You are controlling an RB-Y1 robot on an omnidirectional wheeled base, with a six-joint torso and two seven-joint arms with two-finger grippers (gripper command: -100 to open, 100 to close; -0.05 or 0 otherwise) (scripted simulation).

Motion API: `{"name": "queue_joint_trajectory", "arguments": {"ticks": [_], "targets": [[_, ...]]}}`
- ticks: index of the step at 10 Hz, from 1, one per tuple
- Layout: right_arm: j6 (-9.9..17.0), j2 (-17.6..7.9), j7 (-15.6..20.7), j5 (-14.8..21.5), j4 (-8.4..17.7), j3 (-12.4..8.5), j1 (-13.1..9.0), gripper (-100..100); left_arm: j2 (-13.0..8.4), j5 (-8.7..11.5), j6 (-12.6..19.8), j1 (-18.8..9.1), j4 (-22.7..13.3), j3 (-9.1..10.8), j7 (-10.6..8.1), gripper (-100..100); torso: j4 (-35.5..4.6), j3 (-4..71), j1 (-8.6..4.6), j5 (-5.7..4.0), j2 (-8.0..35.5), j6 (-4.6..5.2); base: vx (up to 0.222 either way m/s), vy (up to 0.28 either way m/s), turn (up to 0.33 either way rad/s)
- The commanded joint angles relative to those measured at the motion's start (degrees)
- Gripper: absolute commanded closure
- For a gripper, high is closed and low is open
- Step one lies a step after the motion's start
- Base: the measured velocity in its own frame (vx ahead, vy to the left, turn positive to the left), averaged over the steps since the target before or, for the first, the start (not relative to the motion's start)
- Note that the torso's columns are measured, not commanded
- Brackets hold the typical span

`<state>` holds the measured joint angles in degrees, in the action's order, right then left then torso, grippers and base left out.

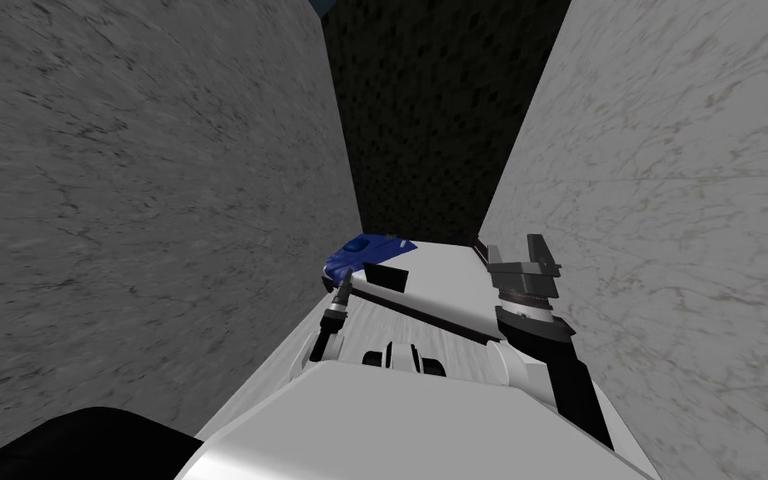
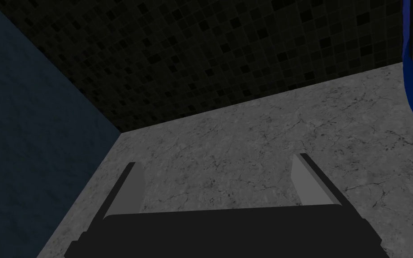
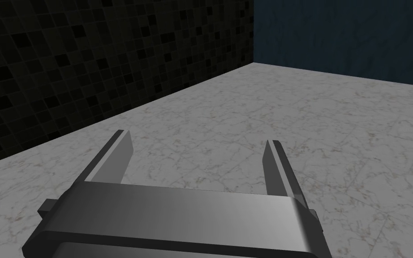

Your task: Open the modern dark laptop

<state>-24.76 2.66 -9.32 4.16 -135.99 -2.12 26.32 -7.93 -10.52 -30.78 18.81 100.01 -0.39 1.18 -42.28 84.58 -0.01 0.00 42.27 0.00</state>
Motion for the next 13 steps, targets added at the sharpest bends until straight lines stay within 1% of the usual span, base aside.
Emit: {"name": "queue_joint_trajectory", "arguments": {"ticks": [1, 5, 6, 7, 9, 10, 12, 13], "targets": [[0.0, 0.0, 0.0, 0.0, 0.0, 0.0, 0.0, 0, 0.0, -0.5, -1.0, -1.2, -5.3, -0.47, 1.39, -100, 0.0, 0.0, 0.04, 0.01, 0.0, 0.0, 0.135, 0.08, -0.064], [0.0, 0.0, 0.0, 0.0, 0.0, 0.0, 0.0, 0, 0.4, -1.4, -2.3, -3.6, -13.5, -1.3, 3.7, -100, 0.0, 0.0, 0.0, 0.0, 0.0, 0.0, 0.146, 0.079, -0.061], [0.0, 0.0, 0.0, 0.0, 0.0, 0.0, 0.0, 0, 0.5, -1.6, -2.6, -4.2, -15.0, -1.5, 4.26, -100, 0.0, 0.0, -0.02, -0.01, 0.1, 0.0, 0.143, 0.068, -0.052], [0.0, 0.0, 0.0, 0.0, 0.0, 0.0, 0.0, 0, 0.5, -1.6, -2.6, -4.2, -15.8, -1.5, 4.26, -100, 0.0, 0.0, -0.03, -0.01, 0.0, 0.0, 0.095, 0.053, -0.017], [0.0, 0.0, 0.0, 0.0, 0.0, 0.0, 0.0, 0, 0.6, -2.0, -3.2, -5.4, -19.4, -1.89, 5.37, -100, -0.1, -0.1, -0.04, -0.01, 0.2, 0.0, 0.086, 0.059, -0.048], [0.0, 0.0, 0.0, 0.0, 0.0, 0.0, 0.0, 0, 0.6, -2.0, -3.2, -5.4, -19.9, -1.89, 5.37, -100, 0.0, 0.0, 0.04, 0.01, 0.0, 0.01, 0.085, 0.054, -0.022], [0.0, 0.0, 0.0, 0.0, 0.0, 0.0, 0.0, 0, 0.7, -2.4, -3.8, -6.4, -23.2, -2.26, 6.4, -100, 0.0, 0.0, -0.04, -0.01, 0.0, 0.0, 0.09, 0.054, -0.038], [0.0, 0.0, 0.0, 0.0, 0.0, 0.0, 0.0, 0, 0.7, -2.4, -3.8, -6.4, -23.7, -2.26, 6.4, -100, 0.0, 0.0, 0.05, 0.01, 0.0, 0.0, 0.078, 0.063, -0.028]]}}
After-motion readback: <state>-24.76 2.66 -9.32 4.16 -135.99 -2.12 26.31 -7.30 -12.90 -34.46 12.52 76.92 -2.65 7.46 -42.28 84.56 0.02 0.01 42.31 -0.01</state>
